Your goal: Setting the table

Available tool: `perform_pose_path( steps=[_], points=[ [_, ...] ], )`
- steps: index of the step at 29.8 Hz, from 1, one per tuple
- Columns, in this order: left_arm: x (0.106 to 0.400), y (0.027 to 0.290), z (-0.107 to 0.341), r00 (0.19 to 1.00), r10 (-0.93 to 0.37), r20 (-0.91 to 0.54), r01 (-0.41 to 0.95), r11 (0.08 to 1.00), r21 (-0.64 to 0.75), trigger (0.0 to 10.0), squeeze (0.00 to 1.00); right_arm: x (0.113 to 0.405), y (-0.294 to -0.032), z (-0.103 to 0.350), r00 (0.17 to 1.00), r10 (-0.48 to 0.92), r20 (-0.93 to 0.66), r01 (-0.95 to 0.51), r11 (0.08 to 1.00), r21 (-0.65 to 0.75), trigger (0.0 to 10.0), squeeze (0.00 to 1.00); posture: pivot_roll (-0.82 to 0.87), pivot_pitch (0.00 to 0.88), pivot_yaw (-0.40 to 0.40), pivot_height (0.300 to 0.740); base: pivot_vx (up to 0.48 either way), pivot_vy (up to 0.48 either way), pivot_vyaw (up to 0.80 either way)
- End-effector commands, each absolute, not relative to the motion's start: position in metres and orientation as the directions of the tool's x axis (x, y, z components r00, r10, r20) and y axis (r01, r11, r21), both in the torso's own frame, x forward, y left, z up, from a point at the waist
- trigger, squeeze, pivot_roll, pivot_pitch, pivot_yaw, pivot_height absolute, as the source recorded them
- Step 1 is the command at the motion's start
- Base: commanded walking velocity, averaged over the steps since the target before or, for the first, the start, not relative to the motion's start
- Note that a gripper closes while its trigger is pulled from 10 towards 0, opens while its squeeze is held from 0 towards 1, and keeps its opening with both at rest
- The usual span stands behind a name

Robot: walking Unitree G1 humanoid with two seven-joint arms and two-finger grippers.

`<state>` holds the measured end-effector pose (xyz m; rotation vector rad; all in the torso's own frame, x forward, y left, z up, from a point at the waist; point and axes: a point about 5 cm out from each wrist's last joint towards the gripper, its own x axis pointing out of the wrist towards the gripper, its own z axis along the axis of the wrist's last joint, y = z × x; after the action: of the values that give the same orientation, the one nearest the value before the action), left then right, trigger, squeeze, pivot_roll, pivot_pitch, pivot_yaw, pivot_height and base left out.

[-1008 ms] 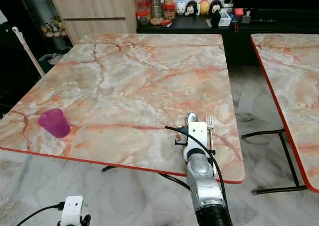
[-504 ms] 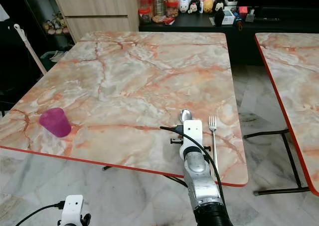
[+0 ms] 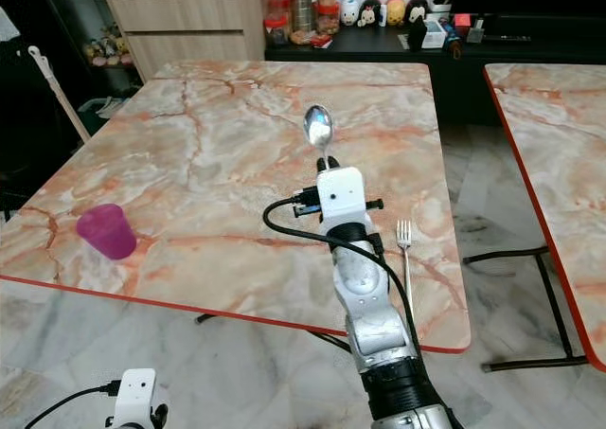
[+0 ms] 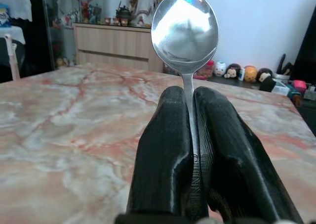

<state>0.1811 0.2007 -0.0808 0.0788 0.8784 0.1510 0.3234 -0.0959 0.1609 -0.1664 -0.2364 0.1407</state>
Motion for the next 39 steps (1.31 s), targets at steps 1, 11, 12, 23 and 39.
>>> perform_pose_path(
  steps=[1, 11, 12, 23, 39],
  points=[
    [0.175, 0.207, -0.083, 0.61, 0.187, -0.77, -0.084, 0.982, 0.172, 10.0, 0.0, 0.323, -0.095, 0.16, 0.961, 0.166, 0.224, -0.125, 0.975, -0.185, 10.0, 0.0, 0.01, 0.034, 0.082, 0.74, 0.0, 0.0, 0.0],
    [0.173, 0.216, -0.082, 0.609, 0.237, -0.757, -0.116, 0.971, 0.211, 10.0, 0.0, 0.329, -0.111, 0.152, 0.982, 0.08, 0.172, -0.042, 0.976, -0.216, 10.0, 0.0, 0.01, 0.033, 0.083, 0.74, 0.0, -0.409, 0.0],
    [0.174, 0.216, -0.081, 0.611, 0.238, -0.755, -0.118, 0.97, 0.21, 10.0, 0.0, 0.33, -0.112, 0.152, 0.982, 0.076, 0.172, -0.04, 0.978, -0.203, 10.0, 0.0, 0.01, 0.032, 0.083, 0.74, 0.0, -0.341, 0.0],
    [0.177, 0.213, -0.08, 0.619, 0.229, -0.751, -0.113, 0.973, 0.203, 10.0, 0.0, 0.333, -0.118, 0.157, 0.979, 0.055, 0.197, -0.017, 0.981, -0.192, 10.0, 0.0, 0.0, 0.025, 0.084, 0.74, 0.0, -0.331, -0.3],
    [0.178, 0.211, -0.081, 0.624, 0.215, -0.751, -0.095, 0.975, 0.201, 10.0, 0.0, 0.333, -0.115, 0.158, 0.976, 0.064, 0.21, -0.022, 0.98, -0.198, 10.0, 0.0, -0.02, 0.0, 0.084, 0.74, 0.0, -0.312, 0.0]
  ],
)
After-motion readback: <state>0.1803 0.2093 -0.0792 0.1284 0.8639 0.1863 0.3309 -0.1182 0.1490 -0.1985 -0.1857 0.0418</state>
